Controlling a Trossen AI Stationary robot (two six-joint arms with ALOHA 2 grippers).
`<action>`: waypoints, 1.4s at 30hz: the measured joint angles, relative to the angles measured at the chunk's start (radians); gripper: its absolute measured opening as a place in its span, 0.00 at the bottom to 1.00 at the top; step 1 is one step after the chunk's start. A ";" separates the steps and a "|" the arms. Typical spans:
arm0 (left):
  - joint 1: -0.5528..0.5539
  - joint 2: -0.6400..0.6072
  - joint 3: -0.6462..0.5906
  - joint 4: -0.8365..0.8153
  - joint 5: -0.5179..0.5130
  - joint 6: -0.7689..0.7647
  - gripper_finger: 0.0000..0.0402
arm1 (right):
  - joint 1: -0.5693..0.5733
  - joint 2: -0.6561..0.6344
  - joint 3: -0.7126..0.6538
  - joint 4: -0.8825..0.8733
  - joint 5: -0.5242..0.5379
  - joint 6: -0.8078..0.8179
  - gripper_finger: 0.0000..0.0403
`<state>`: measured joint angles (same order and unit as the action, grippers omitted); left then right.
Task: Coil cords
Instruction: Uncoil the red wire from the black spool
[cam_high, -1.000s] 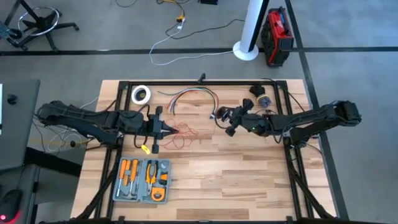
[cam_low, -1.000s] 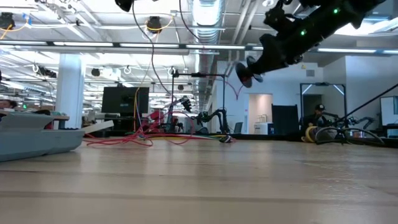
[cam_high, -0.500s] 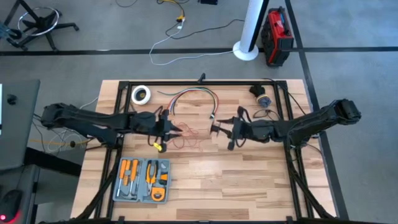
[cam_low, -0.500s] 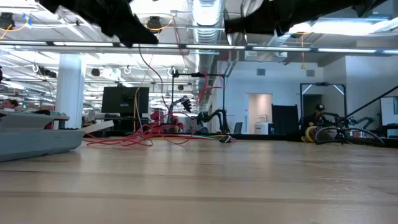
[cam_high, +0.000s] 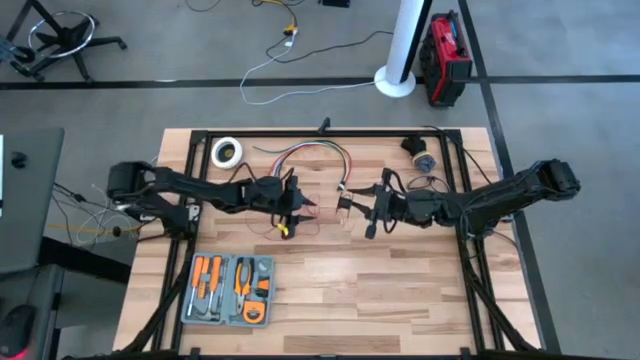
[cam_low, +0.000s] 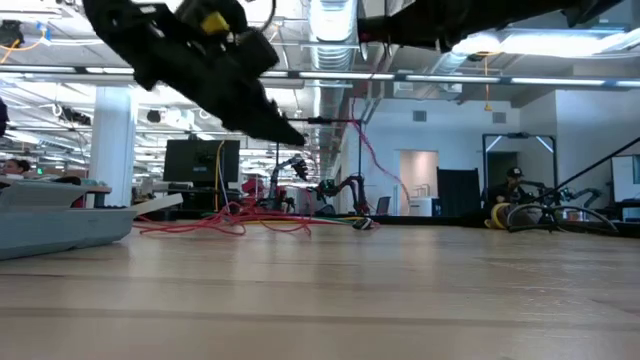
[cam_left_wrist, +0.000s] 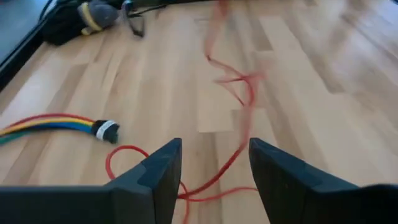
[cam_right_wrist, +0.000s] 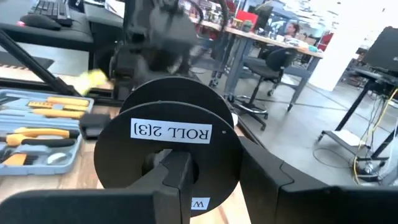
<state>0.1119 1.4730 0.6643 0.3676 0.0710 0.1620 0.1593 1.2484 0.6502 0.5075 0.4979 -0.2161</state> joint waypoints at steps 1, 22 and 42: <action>0.009 0.023 0.000 0.032 0.000 -0.016 0.44 | 0.000 0.000 0.000 0.005 0.000 -0.003 0.27; -0.011 0.032 0.002 0.411 0.228 0.052 0.44 | 0.001 0.000 0.000 0.079 -0.212 -0.047 0.27; -0.011 0.035 0.067 0.377 0.145 0.007 0.44 | -0.058 -0.001 0.000 0.166 -0.214 -0.029 0.27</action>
<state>0.1013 1.5078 0.7315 0.7443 0.2157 0.1693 0.1017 1.2476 0.6502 0.6733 0.2844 -0.2448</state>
